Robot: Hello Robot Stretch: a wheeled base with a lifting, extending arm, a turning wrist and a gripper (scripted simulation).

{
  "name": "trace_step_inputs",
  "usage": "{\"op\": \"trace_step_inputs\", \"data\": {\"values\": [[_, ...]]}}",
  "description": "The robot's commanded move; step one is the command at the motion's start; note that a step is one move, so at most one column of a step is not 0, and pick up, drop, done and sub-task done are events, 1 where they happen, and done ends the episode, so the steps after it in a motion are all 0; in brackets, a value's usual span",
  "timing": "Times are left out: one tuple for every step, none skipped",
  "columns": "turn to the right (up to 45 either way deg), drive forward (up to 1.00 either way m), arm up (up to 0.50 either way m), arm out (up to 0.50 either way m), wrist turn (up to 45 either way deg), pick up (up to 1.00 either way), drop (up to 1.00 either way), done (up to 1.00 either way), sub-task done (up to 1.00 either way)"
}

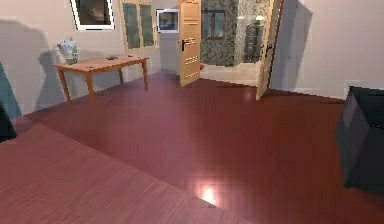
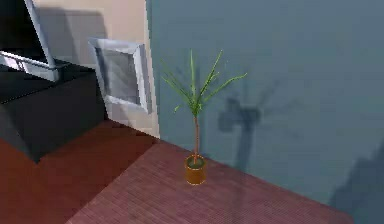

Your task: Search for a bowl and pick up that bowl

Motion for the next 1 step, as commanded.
{"op": "trace_step_inputs", "data": {"values": [[30.0, 0.00, 0.00, 0.00, 0.0, 0.00, 0.00, 0.00, 0.00]]}}
